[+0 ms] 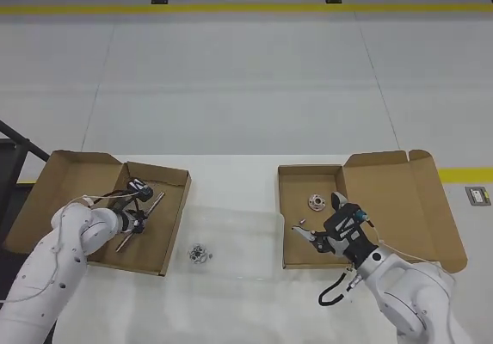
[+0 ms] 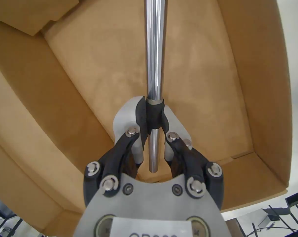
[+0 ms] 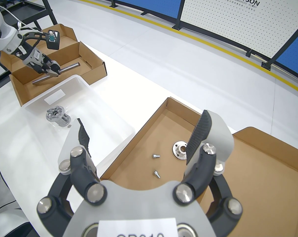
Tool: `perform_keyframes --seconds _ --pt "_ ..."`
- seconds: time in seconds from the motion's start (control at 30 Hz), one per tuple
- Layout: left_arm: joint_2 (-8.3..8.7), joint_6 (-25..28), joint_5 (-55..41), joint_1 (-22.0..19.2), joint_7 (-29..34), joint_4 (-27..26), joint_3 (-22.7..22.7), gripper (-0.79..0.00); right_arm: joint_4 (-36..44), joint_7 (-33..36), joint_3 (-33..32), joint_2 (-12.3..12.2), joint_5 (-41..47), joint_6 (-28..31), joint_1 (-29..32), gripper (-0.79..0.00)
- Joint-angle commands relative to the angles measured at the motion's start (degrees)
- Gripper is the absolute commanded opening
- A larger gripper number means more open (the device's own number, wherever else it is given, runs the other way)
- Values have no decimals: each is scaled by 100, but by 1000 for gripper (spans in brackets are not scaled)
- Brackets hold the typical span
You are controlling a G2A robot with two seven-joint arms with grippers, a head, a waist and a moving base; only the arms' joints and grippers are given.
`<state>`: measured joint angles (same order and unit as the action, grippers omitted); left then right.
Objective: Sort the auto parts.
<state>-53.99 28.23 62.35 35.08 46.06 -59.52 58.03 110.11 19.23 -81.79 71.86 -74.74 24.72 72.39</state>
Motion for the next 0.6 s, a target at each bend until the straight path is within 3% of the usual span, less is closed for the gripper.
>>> perform_keyframes --seconds 0.0,0.03,0.07,0.17,0.23,0.4,0.57 --pt "-39 -13 -11 -84 1 125 -54 -677 0 0 0 0 0 0 0 0" --pt "-57 -13 -19 -118 -3 176 -74 -526 0 0 0 0 0 0 0 0" --pt "-73 -7 -17 -148 -10 219 -92 -437 0 0 0 0 0 0 0 0" --pt "-102 -14 -11 -219 -32 298 -97 -406 0 0 0 0 0 0 0 0" --pt "-110 1 -127 -219 -105 308 -41 0 0 0 0 0 0 0 0 0" --pt "-66 83 -80 -171 -46 63 125 0 0 0 0 0 0 0 0 0" --pt "139 535 -445 177 235 -1011 760 0 0 0 0 0 0 0 0 0"
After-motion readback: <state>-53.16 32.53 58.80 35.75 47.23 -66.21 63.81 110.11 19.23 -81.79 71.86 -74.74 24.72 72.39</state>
